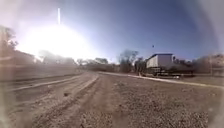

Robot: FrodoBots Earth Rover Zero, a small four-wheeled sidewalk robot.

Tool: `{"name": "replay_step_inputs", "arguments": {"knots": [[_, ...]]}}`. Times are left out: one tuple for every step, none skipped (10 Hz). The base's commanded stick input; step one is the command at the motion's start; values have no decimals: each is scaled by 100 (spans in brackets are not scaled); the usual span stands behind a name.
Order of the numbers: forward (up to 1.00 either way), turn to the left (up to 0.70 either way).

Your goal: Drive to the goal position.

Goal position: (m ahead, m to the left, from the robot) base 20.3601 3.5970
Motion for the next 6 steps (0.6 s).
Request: {"name": "replay_step_inputs", "arguments": {"knots": [[50, 0], [50, 0], [50, 0], [50, 0], [50, 0], [50, 0]]}}
